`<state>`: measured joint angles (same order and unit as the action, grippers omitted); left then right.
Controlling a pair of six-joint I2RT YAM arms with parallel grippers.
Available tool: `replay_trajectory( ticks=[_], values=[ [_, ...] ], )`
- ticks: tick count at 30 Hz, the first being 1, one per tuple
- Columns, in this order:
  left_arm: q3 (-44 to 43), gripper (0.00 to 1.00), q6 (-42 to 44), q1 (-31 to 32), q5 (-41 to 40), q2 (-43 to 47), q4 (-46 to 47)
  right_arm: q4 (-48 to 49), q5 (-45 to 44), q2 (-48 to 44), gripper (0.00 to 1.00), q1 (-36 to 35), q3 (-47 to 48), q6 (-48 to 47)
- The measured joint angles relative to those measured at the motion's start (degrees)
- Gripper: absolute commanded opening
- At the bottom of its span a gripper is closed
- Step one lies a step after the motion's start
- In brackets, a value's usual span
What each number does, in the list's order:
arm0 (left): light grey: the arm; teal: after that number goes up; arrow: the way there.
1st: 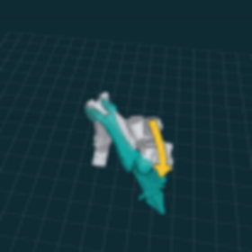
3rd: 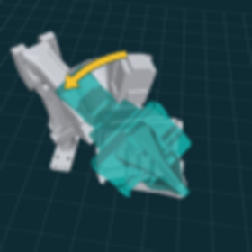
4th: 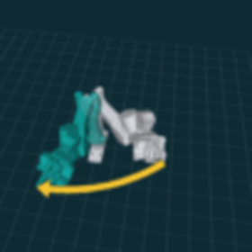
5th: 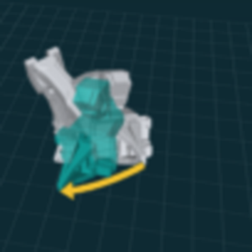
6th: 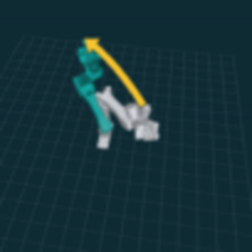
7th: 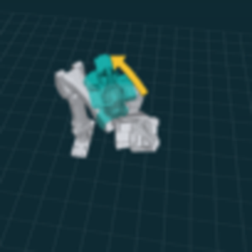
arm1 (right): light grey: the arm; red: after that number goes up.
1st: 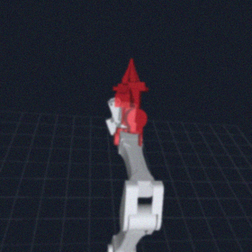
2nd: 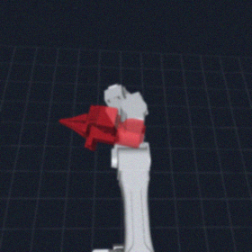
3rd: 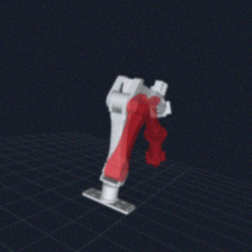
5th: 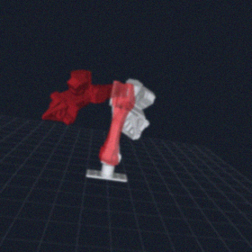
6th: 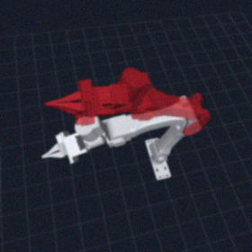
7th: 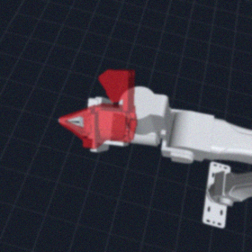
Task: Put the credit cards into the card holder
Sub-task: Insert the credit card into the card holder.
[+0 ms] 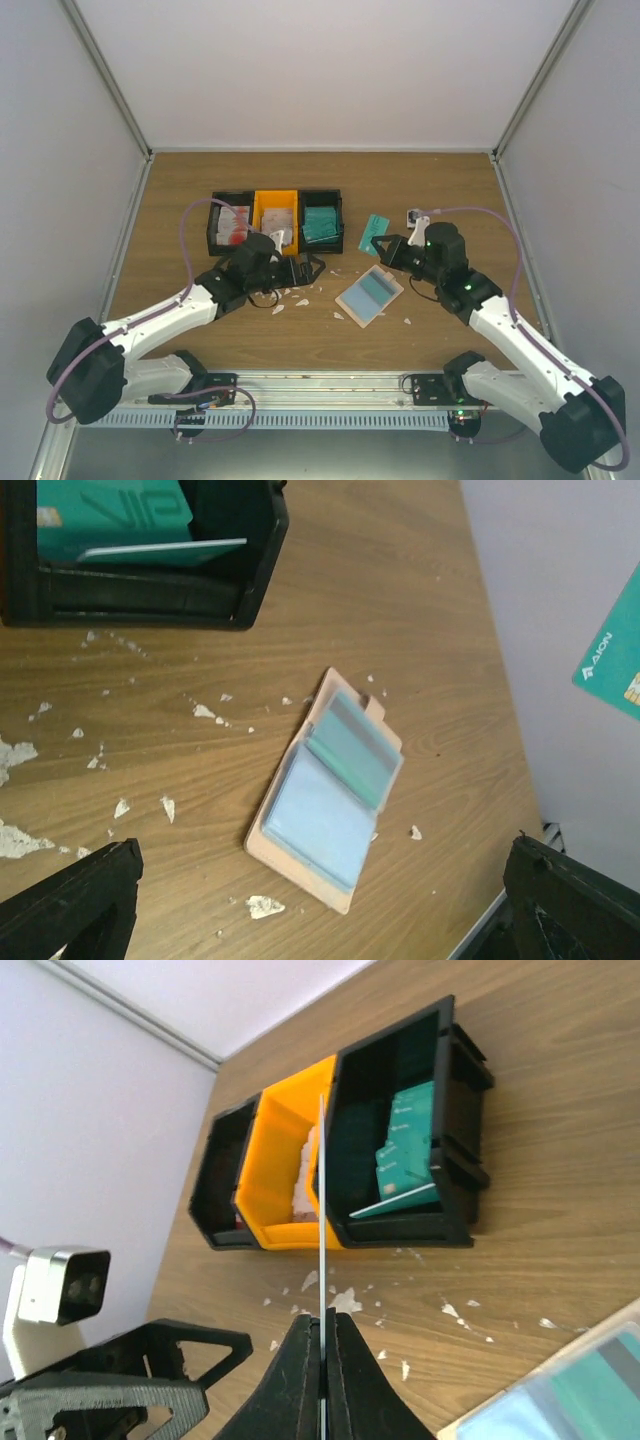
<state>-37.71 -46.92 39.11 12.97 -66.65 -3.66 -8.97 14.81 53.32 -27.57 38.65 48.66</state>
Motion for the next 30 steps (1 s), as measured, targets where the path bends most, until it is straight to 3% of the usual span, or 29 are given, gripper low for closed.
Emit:
replay_trajectory(
  ticks=[6,18,30],
  values=[
    [0.11,0.99,-1.22,4.09,-3.69,-1.60,-1.27,-4.11,-1.99,-0.35,0.00,0.00,-0.11,0.48],
    [2.60,0.91,-11.96,14.99,-9.60,-10.69,2.27,-7.91,-2.99,-4.98,0.01,0.00,-2.99,-0.07],
    [5.03,0.84,-14.82,15.87,-14.01,-13.46,5.22,-6.58,-1.95,-1.81,0.05,0.00,-6.95,-1.86]
  ],
)
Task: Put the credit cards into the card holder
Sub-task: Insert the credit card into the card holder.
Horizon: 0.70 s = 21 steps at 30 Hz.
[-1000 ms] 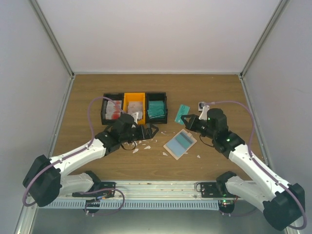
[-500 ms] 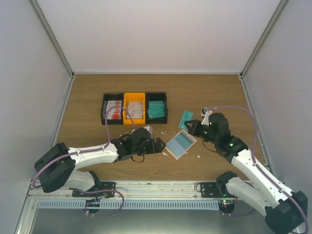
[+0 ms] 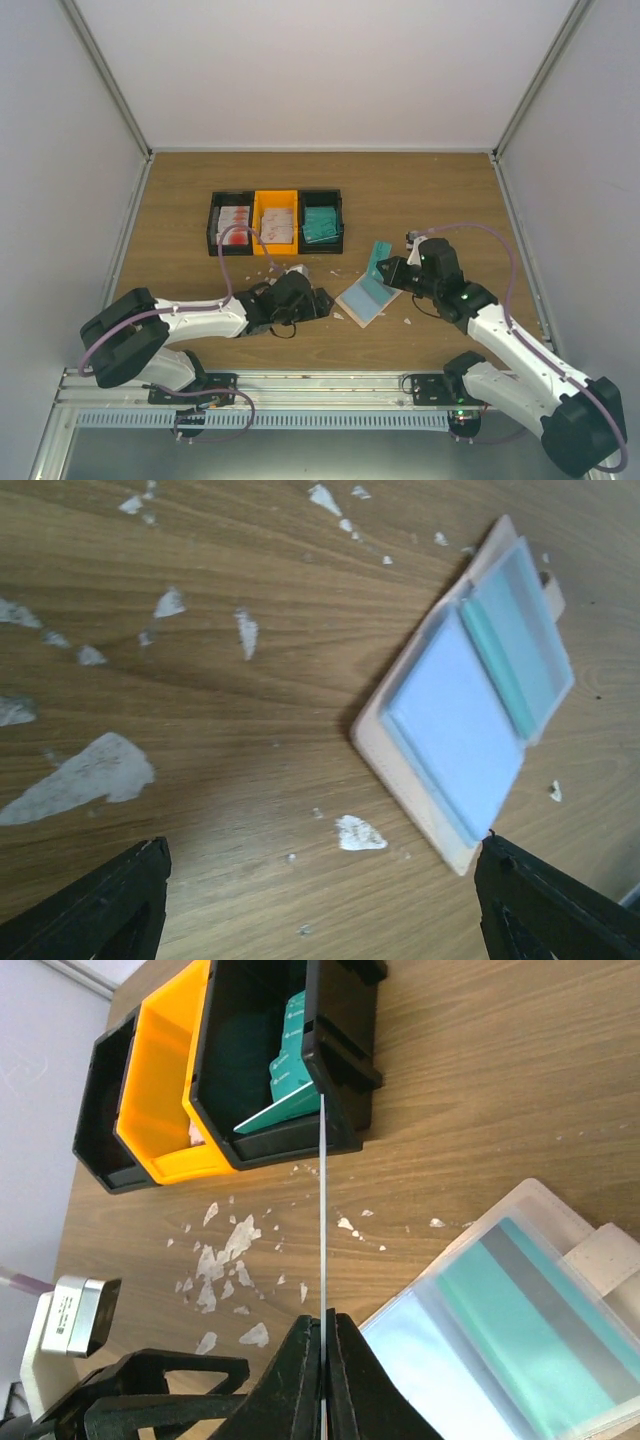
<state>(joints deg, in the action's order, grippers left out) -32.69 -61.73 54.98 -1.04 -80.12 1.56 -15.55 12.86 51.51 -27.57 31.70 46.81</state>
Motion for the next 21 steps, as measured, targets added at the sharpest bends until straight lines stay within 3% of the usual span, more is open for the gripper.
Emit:
replay_trajectory(
  ticks=[5,11,21],
  values=[
    [2.69,0.81,-0.70,0.00,-0.48,0.00,2.49,0.17,-1.40,0.98,0.02,0.02,-0.26,-2.21],
    [7.21,0.68,-0.33,0.00,2.34,-0.68,11.26,-0.55,1.53,6.75,0.01,0.13,0.04,-6.45],
    [5.07,0.44,-0.28,-0.02,9.68,-10.29,22.43,-7.08,-0.55,11.58,0.00,2.16,1.86,-9.53]
  ],
)
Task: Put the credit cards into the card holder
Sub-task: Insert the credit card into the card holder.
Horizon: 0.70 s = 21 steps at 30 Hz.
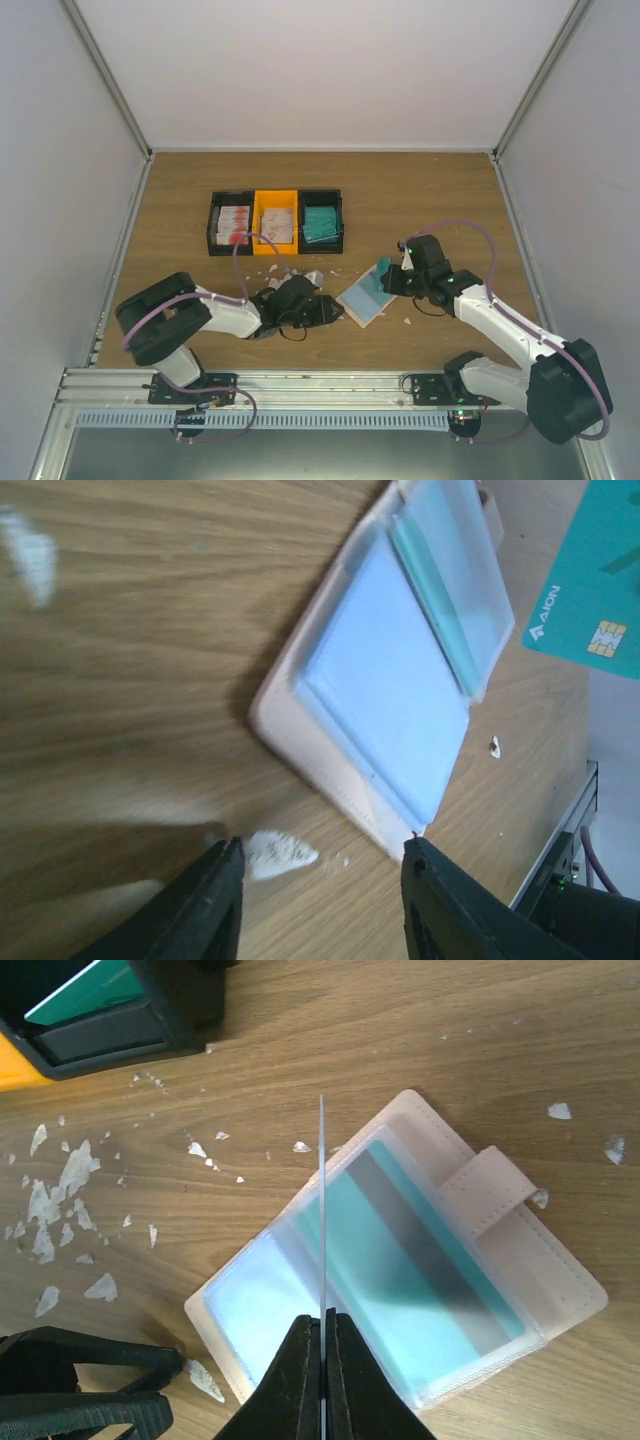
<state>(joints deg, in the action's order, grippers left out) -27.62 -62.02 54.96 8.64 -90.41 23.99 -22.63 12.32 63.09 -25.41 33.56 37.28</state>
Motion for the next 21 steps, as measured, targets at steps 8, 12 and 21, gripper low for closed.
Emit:
replay_trajectory(
  ticks=[8,12,21],
  values=[
    [-5.55,0.38,-0.07,-2.45,3.96,-7.34,2.60,-0.94,-2.27,0.68,0.01,0.37,-0.31,-0.37],
    [-7.93,0.37,1.03,-4.66,4.15,-9.25,2.08,-1.11,-2.67,1.92,0.01,0.52,-1.18,-1.20],
    [-13.77,0.37,5.60,-8.70,6.51,-14.12,1.38,1.11,1.55,7.08,0.01,1.51,-1.42,-4.26]
  ],
)
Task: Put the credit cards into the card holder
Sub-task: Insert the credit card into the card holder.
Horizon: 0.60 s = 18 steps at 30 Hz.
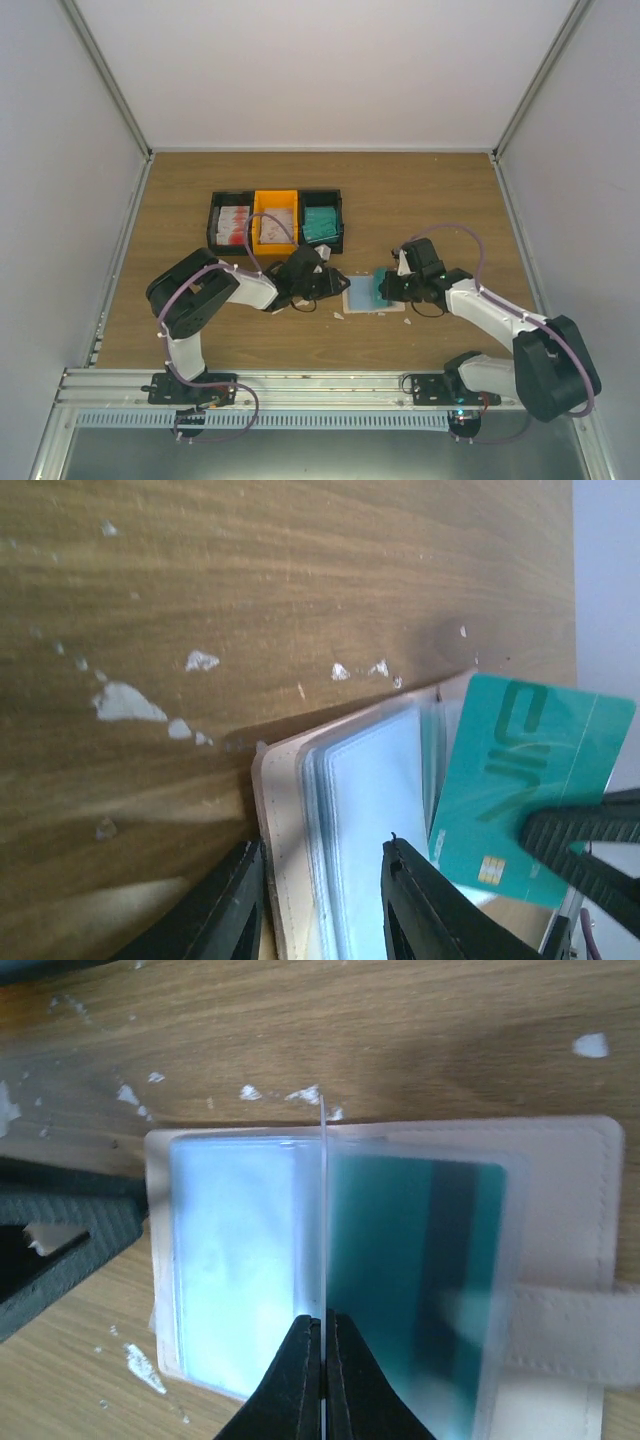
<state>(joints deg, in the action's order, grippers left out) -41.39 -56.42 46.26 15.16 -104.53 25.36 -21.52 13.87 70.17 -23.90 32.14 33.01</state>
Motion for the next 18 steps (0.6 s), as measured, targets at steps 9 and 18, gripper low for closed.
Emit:
replay_trajectory(
  ticks=[9,18],
  values=[
    [-0.61,0.37,3.41,-1.31,1.44,-0.42,-0.50,5.16,7.82,0.00,0.01,0.15,-4.02,2.29],
    [1.25,0.43,5.46,-1.31,0.26,3.32,-4.50,5.42,8.26,-4.28,0.01,0.13,-5.81,8.70]
  ],
)
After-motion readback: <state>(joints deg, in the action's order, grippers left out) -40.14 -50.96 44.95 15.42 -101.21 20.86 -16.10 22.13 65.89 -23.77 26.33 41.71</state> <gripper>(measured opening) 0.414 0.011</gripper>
